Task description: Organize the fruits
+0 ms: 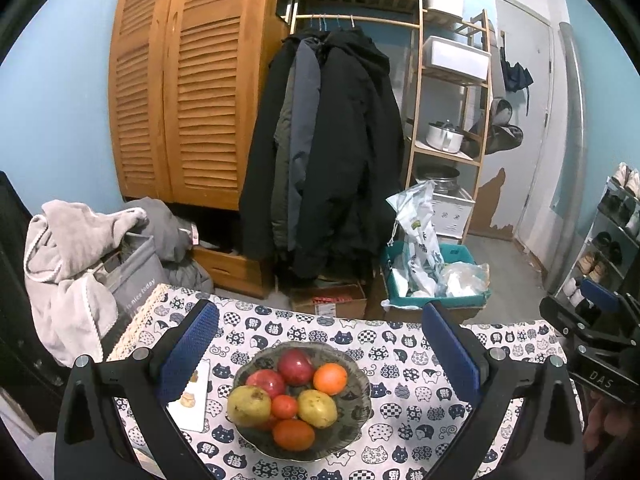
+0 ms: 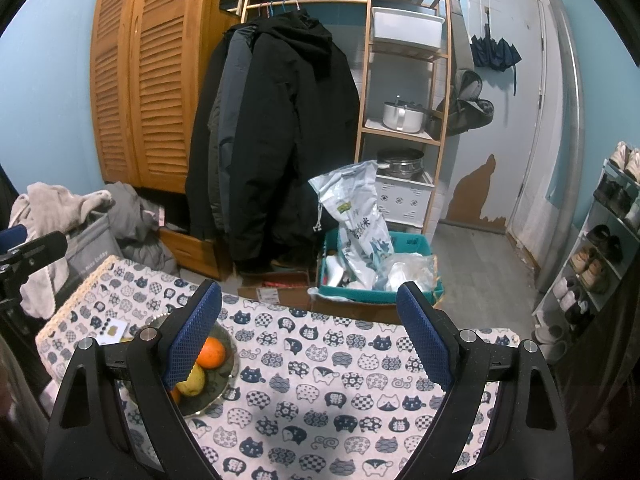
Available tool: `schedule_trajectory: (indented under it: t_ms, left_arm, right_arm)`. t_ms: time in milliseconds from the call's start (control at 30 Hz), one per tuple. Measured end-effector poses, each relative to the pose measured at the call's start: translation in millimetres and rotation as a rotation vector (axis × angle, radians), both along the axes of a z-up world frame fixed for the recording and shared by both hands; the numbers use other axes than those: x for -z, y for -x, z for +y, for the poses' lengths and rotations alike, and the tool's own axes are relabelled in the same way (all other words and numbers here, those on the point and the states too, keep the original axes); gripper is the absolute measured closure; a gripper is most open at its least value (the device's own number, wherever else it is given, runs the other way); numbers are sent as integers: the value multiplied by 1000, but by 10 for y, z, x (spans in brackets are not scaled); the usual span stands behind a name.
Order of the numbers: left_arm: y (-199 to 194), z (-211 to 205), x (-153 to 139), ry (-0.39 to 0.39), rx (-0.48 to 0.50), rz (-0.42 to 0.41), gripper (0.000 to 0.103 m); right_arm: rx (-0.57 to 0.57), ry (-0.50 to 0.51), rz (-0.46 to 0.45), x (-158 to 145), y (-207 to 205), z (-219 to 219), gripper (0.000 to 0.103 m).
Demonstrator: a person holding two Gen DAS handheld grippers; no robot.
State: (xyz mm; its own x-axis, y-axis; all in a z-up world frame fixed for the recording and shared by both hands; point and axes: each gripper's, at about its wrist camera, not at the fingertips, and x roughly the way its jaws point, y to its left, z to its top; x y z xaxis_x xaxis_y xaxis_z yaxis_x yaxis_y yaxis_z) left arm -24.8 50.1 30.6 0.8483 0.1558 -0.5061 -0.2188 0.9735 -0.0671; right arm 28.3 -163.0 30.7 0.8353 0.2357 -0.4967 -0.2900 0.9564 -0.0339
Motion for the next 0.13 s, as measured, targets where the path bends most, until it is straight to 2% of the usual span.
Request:
schedule_trajectory:
  t_ms: [133]
  left_arm:
    - [4, -10, -16, -10, -6, 1, 1]
  right_arm:
    - [1, 1, 0, 9, -3, -16, 15]
